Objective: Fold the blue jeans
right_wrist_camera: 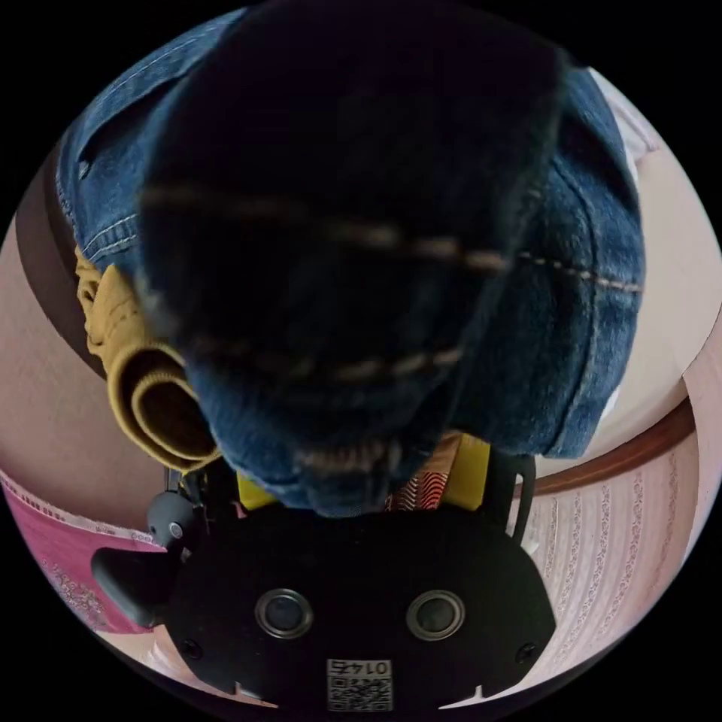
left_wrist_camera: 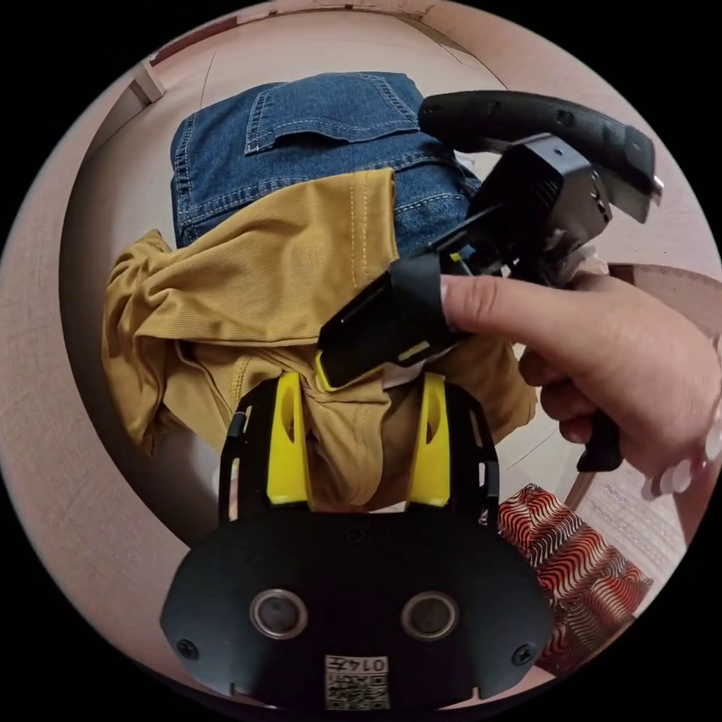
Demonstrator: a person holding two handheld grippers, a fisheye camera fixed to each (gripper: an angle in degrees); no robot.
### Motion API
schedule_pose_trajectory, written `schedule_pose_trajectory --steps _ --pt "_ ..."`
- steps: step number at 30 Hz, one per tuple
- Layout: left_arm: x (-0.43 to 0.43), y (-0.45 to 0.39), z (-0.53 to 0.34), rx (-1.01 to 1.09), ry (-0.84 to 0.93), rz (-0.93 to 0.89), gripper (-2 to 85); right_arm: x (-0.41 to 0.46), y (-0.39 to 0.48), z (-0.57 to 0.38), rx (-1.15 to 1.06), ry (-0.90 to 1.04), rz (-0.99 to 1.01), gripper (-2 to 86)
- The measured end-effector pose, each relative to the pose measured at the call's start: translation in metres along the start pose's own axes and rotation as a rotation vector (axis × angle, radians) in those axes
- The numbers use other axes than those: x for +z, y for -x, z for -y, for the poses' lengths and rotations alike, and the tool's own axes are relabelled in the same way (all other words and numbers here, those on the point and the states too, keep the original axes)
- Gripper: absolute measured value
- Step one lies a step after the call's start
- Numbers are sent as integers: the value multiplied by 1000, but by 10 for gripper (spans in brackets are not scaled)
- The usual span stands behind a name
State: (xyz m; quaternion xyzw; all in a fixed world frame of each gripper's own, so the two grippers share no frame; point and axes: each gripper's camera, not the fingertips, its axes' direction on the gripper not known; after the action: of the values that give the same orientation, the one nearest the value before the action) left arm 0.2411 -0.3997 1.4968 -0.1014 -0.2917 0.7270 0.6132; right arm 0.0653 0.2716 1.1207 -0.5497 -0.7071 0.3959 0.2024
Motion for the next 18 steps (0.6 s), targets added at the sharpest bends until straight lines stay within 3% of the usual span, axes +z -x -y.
schedule_pose_trajectory --steps 7,13,18 --pt "21 11 -1 23 19 -39 111 -11 -27 5 -35 101 138 239" --pt "31 11 -5 25 7 -125 68 -30 -53 -25 -173 -95 260 122" --pt "2 -16 -4 177 -40 -143 51 -44 -140 -89 -162 -279 622 79"
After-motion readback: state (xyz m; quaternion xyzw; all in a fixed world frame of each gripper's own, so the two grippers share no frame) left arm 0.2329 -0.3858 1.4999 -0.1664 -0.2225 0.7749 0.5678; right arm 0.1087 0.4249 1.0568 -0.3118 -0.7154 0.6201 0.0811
